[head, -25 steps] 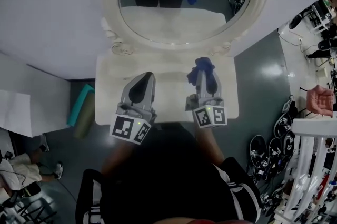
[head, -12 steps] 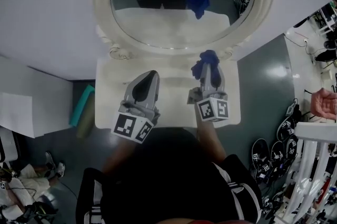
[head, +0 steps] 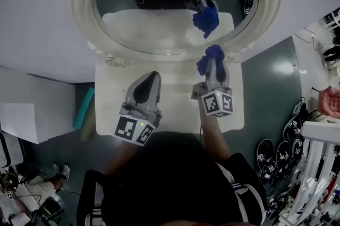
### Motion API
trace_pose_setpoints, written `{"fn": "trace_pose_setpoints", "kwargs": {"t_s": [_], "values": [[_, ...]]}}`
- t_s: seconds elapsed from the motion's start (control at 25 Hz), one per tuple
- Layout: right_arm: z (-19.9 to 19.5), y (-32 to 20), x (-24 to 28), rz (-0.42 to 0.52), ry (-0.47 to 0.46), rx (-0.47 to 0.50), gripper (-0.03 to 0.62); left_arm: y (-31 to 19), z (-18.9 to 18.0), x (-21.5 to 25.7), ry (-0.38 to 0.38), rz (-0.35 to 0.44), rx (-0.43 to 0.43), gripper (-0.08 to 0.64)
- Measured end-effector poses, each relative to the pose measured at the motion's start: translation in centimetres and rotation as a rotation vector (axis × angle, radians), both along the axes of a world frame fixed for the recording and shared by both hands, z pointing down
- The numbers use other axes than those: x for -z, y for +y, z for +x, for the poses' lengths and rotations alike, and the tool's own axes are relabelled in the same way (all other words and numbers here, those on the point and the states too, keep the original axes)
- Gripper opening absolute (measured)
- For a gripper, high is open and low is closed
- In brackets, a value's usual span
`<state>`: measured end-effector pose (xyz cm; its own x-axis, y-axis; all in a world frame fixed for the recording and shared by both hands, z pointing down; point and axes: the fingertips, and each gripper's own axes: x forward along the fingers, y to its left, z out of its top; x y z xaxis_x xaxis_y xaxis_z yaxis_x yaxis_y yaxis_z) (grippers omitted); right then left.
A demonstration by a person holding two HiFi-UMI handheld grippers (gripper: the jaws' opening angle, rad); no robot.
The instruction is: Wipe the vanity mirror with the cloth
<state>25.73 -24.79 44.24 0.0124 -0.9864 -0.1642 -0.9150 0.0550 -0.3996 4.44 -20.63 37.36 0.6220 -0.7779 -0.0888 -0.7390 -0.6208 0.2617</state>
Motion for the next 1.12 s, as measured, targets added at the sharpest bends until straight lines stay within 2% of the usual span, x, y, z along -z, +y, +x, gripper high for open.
{"fn": "trace_pose_setpoints", "kwargs": {"t_s": [0.56, 0.76, 1.12], "values": [[5.4, -5.6, -1.1, -0.019, -0.061, -0.076, 0.051, -4.5, 1.3, -0.2, -0.009, -0.038, 0.005, 0.011], [5.2, -6.2, -0.9, -0.005, -0.049, -0.087, 0.051, -5.1, 0.4, -0.4, -0.003, -0.042, 0.005, 0.011], [8.1, -5.8, 3.8, 0.104, -0.003, -0.128, 0.051, -4.2, 0.7, 0.5, 0.021, -0.015, 0.004, 0.012]]}}
